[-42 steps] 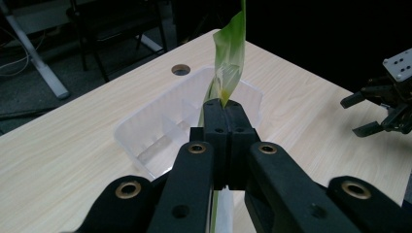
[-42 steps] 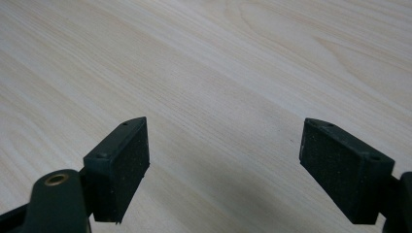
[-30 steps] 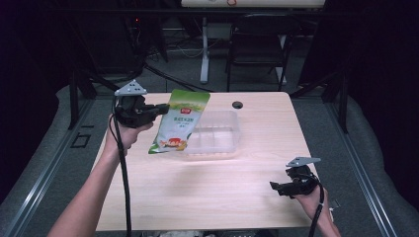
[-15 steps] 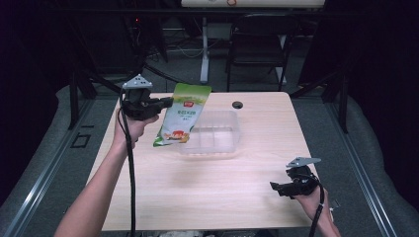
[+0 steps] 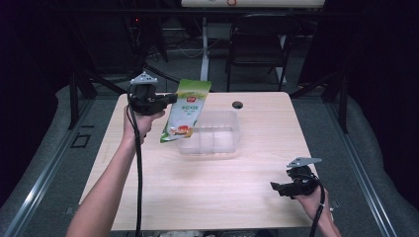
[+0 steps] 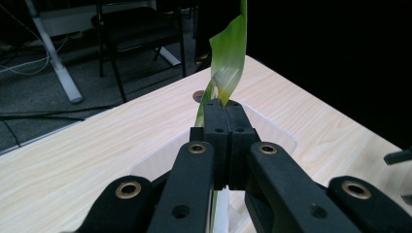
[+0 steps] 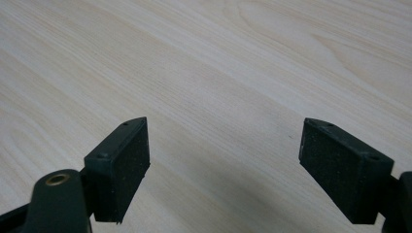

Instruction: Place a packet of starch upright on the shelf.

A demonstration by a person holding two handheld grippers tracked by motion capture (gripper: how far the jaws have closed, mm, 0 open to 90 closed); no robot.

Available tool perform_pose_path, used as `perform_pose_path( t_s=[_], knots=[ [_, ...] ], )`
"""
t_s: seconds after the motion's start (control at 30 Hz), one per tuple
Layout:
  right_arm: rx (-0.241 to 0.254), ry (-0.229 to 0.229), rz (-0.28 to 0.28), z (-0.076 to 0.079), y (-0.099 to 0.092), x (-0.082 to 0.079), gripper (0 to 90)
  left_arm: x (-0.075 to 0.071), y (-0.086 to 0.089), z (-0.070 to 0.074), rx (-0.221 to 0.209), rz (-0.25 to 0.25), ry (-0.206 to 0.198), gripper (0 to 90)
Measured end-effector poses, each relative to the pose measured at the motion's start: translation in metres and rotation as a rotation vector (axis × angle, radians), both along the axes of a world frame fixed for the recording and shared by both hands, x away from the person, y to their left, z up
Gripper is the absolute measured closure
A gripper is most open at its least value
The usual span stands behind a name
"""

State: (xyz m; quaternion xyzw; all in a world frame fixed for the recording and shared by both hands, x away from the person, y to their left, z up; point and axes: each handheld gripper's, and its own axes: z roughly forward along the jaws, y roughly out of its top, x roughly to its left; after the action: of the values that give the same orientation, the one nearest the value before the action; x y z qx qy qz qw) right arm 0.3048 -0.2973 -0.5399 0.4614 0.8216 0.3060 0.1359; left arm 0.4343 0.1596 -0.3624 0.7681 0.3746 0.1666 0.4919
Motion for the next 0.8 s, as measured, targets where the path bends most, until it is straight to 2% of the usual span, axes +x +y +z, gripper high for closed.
perform_pose_path(
  t_s=[0.07,0.1,0.2,0.57,0.6,0.67,0.7,0.8],
  knots=[
    [0.002,0.0,0.003,0.0,0.0,0.0,18.0,0.001,0.0,-0.002,-0.016,0.009,-0.007,90.0],
    [0.0,-0.002,0.003,0.0,0.0,0.0,18.0,0.003,-0.001,-0.005,-0.053,0.008,-0.008,90.0],
    [-0.002,-0.001,0.003,0.0,0.0,0.0,18.0,0.005,-0.002,-0.008,-0.07,0.025,-0.011,90.0],
    [0.002,0.002,0.006,0.0,-0.001,0.0,18.1,0.02,-0.017,-0.027,-0.043,0.072,-0.014,90.0],
    [0.008,0.002,0.005,0.0,-0.001,-0.001,18.0,0.022,-0.018,-0.03,-0.052,0.073,0.001,90.0],
    [0.012,0.003,0.007,0.0,-0.001,0.0,18.0,0.027,-0.021,-0.039,-0.054,0.09,0.01,90.0],
    [0.012,0.003,0.007,0.0,-0.001,0.0,18.0,0.027,-0.021,-0.039,-0.054,0.09,0.01,90.0],
    [0.012,0.005,0.01,0.0,-0.001,0.0,18.0,0.031,-0.022,-0.053,-0.086,0.115,0.017,90.0]
  ],
)
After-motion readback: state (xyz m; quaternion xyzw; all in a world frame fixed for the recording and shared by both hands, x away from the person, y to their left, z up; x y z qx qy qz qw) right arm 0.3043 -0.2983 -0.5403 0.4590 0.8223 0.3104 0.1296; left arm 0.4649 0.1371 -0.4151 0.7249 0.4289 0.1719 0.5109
